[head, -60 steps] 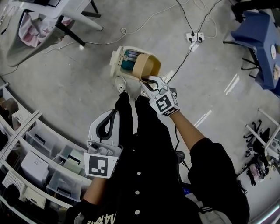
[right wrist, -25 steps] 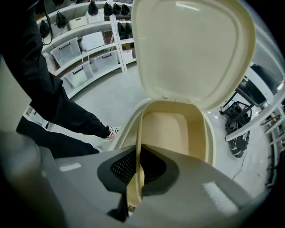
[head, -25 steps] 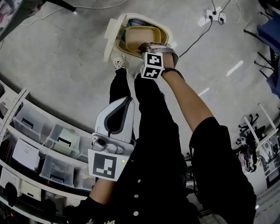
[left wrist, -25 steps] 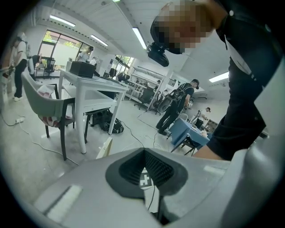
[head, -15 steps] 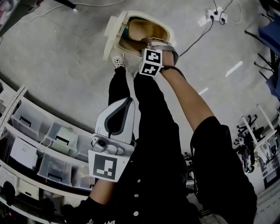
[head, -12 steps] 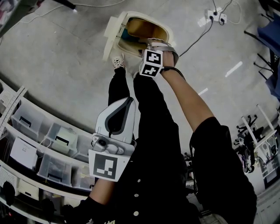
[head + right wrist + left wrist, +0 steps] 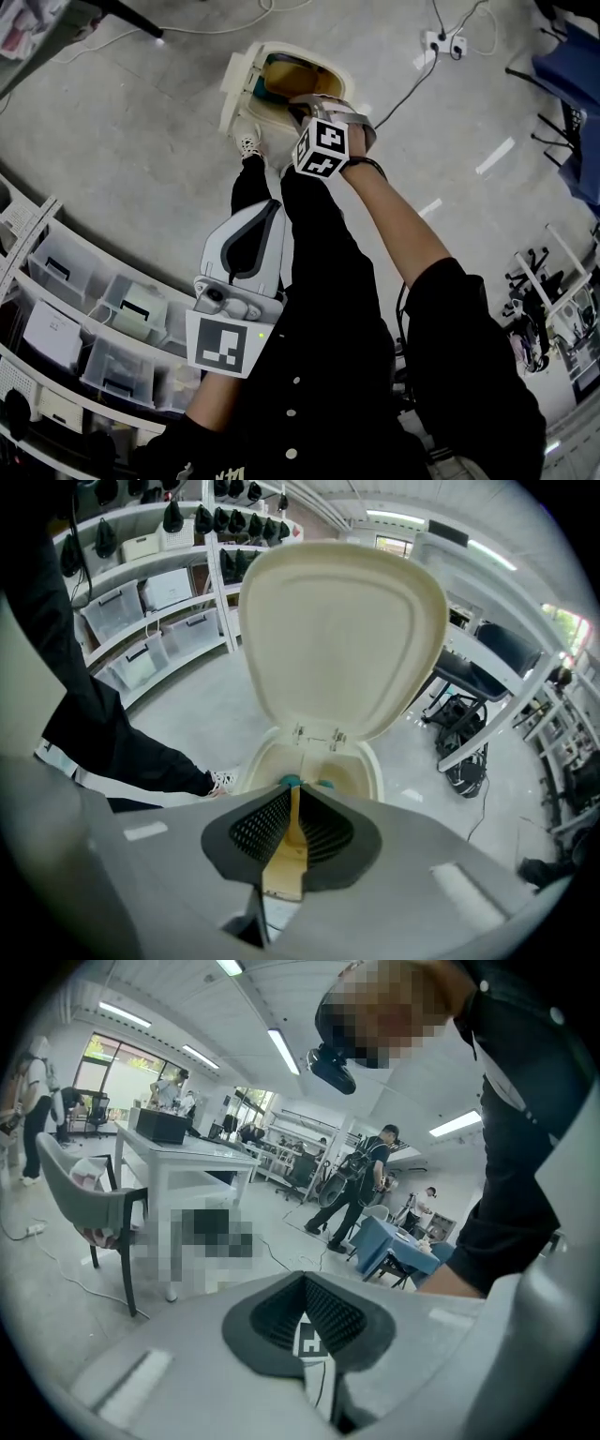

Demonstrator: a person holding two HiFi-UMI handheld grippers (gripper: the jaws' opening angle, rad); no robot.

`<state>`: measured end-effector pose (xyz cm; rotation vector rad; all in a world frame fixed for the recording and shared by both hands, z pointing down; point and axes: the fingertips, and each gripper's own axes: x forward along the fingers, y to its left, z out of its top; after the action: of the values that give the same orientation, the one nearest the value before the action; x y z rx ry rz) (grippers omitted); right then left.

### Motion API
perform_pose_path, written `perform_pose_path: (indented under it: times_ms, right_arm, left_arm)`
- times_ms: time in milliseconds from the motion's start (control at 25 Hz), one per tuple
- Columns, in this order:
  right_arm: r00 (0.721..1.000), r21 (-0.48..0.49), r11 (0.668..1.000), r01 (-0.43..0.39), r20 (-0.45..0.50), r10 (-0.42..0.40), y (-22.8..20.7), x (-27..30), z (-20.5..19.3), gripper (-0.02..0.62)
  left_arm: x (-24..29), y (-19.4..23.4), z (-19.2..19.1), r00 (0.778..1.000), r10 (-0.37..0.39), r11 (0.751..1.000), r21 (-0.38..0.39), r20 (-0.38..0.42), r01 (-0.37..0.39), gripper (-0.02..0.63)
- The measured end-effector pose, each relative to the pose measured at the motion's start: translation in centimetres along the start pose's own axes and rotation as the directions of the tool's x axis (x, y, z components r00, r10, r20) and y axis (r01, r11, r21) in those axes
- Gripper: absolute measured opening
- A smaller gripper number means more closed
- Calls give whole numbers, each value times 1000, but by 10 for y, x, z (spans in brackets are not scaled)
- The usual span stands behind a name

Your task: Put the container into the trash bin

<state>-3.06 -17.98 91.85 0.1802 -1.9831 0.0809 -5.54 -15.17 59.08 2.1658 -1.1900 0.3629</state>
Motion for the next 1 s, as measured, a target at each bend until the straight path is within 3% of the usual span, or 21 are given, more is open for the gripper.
perform_pose_path:
  times_ms: [520,1000]
  right_arm:
    - [987,122,989,86,122,-101,-17,-144,48,26]
    - [945,177,969,174,247,-215,-27,-278,99,26]
  left_arm:
    - [-42,-18,68,997,-13,992,127,72,3,3]
    - [-77,-35,134,985,-66,968,251,159,24,3]
